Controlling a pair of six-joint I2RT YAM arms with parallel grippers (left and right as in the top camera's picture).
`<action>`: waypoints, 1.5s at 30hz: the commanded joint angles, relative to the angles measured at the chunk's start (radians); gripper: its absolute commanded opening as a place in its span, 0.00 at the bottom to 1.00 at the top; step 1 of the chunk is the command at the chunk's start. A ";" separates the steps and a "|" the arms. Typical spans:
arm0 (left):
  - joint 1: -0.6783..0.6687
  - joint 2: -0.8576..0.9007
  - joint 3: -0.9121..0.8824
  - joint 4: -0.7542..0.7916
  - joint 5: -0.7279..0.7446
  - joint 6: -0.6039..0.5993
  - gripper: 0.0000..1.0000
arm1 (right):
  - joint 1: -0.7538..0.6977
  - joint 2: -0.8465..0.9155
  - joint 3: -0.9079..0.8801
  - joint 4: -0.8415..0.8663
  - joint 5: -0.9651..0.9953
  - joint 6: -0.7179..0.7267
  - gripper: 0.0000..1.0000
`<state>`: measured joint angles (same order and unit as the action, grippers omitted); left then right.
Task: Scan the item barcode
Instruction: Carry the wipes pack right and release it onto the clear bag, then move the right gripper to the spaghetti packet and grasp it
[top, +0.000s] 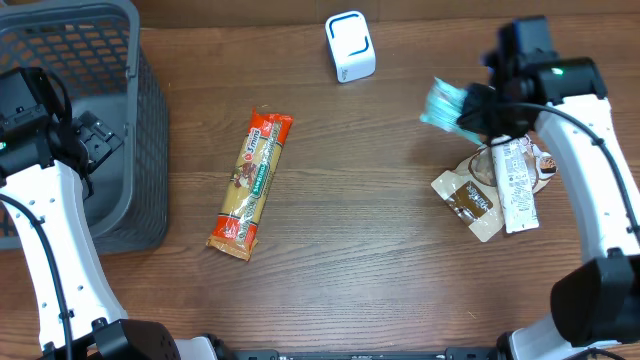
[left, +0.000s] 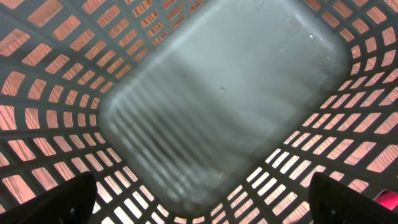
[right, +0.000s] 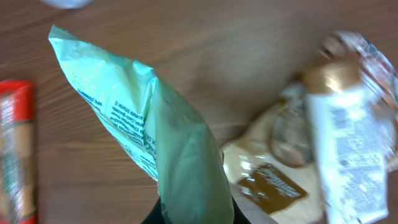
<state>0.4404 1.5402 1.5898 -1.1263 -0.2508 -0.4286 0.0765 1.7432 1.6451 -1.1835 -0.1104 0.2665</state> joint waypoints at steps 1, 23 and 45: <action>-0.002 0.003 -0.004 0.000 0.008 -0.017 1.00 | -0.101 -0.005 -0.130 0.069 -0.030 0.075 0.04; -0.002 0.003 -0.004 0.000 0.008 -0.017 1.00 | -0.270 -0.005 -0.441 0.241 0.088 0.079 1.00; -0.002 0.003 -0.004 0.000 0.008 -0.017 1.00 | -0.121 -0.022 -0.025 0.137 -0.464 0.082 1.00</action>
<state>0.4404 1.5402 1.5898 -1.1259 -0.2508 -0.4286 -0.1154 1.7367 1.6398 -1.0920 -0.3843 0.3454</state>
